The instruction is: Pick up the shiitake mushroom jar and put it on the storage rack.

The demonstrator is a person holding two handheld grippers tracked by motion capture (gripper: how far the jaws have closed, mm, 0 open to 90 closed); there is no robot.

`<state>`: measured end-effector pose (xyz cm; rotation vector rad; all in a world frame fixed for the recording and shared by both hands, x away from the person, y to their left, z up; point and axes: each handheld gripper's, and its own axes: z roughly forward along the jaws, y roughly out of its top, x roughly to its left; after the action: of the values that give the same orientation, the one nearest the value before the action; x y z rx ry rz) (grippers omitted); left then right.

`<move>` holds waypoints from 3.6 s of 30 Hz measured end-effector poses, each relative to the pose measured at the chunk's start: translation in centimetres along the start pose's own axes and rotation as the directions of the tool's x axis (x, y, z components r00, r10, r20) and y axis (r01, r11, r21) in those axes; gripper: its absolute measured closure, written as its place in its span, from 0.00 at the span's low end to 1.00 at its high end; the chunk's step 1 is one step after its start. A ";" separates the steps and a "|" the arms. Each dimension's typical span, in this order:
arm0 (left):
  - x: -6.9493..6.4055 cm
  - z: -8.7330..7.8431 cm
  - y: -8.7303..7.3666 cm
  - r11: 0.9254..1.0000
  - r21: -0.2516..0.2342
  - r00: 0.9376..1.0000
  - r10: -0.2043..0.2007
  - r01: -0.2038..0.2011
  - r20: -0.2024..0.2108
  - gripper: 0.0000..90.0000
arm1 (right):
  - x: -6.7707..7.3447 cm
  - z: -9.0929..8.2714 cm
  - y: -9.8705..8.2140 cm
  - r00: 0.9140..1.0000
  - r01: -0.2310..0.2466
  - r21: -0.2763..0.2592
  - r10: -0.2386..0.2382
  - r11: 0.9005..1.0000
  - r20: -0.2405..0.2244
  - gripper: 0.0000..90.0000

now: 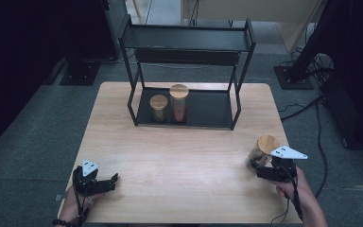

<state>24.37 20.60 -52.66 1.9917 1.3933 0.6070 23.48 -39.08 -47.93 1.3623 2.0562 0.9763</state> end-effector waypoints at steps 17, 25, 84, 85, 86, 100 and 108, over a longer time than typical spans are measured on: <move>0.0 0.0 0.0 1.000 0.000 1.000 0.000 0.000 0.000 0.00 | 1.3 1.4 1.3 0.999 0.019 -0.003 -0.019 1.000 -0.040 0.27; 0.0 0.0 0.0 1.000 0.000 1.000 0.000 0.000 0.000 0.00 | 2.4 2.6 2.3 0.998 0.033 -0.004 -0.033 0.999 -0.053 0.27; -0.1 0.0 0.0 1.000 -0.004 1.000 0.005 -0.005 0.007 0.00 | 7.5 6.4 8.4 0.990 0.086 -0.030 -0.088 0.996 -0.107 0.28; -0.1 0.0 0.0 1.000 -0.004 1.000 0.005 -0.005 0.006 0.00 | 7.6 6.5 8.5 0.990 0.087 -0.030 -0.090 0.996 -0.110 0.28; -0.1 0.0 0.0 1.000 -0.004 1.000 0.005 -0.005 0.006 0.00 | 7.6 6.6 8.6 0.990 0.086 -0.029 -0.089 0.996 -0.110 0.28; -0.1 0.0 0.0 1.000 -0.004 1.000 0.005 -0.005 0.006 0.00 | 7.8 7.9 9.5 0.990 0.088 -0.028 -0.090 0.996 -0.112 0.28; -0.1 0.0 0.0 1.000 -0.002 1.000 0.005 -0.005 0.007 0.00 | 7.8 8.7 10.2 0.989 0.092 -0.031 -0.095 0.995 -0.111 0.28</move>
<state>24.38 20.53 -52.66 1.9949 1.3837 0.6027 32.65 -26.74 -45.51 1.2108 2.1618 1.0566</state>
